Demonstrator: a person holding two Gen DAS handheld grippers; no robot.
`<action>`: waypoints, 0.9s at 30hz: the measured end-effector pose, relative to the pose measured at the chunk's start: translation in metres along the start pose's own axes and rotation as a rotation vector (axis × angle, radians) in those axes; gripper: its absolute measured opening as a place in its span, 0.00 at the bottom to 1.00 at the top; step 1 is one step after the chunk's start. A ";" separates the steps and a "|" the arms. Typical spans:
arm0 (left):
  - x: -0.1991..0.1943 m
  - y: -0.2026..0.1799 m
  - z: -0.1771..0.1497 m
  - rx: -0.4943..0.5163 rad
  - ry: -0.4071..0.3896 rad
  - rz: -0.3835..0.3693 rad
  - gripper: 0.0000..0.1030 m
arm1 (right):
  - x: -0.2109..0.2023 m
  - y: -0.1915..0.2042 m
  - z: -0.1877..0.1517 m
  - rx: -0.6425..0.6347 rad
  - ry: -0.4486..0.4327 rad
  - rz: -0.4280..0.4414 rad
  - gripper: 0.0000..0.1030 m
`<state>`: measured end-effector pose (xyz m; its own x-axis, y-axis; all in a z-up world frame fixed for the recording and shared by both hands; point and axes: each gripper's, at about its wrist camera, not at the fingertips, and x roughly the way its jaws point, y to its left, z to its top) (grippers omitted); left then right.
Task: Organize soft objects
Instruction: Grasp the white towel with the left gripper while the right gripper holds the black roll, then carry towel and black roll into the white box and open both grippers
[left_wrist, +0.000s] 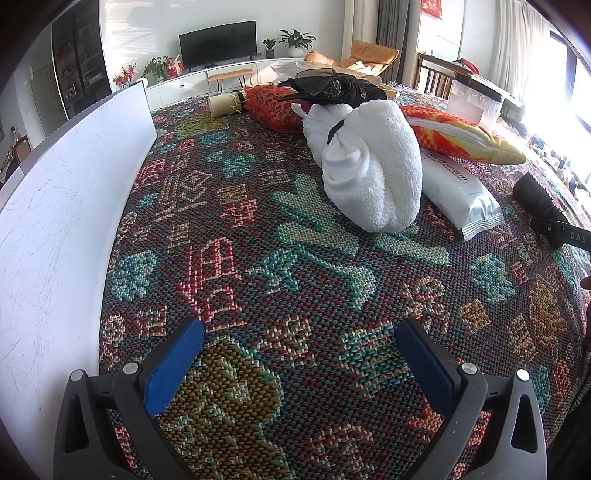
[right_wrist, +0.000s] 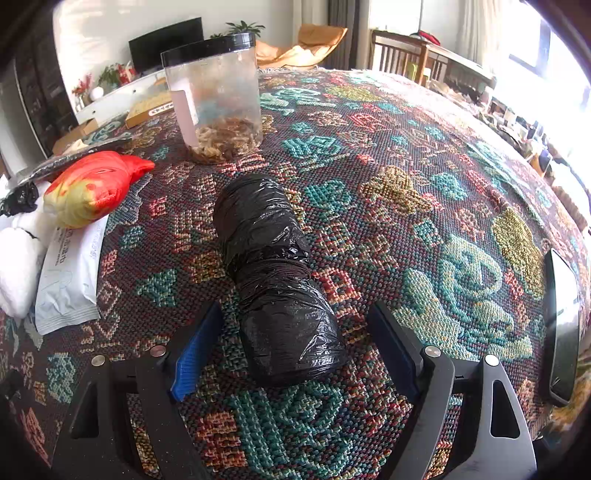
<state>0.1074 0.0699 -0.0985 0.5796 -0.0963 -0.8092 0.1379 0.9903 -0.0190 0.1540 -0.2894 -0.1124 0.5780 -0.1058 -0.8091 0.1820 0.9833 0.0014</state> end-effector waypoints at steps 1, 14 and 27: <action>0.000 0.000 0.000 0.000 0.000 0.000 1.00 | 0.000 0.000 0.000 0.000 0.000 0.000 0.81; -0.024 -0.052 0.091 0.094 -0.084 -0.087 1.00 | -0.004 -0.006 0.001 0.031 -0.003 0.051 0.82; 0.053 -0.026 0.113 -0.009 0.072 -0.120 0.55 | -0.005 -0.008 0.045 -0.166 0.116 0.200 0.77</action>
<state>0.2257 0.0272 -0.0743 0.4999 -0.2070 -0.8410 0.1954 0.9729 -0.1233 0.1850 -0.3031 -0.0819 0.4932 0.1005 -0.8641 -0.0642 0.9948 0.0791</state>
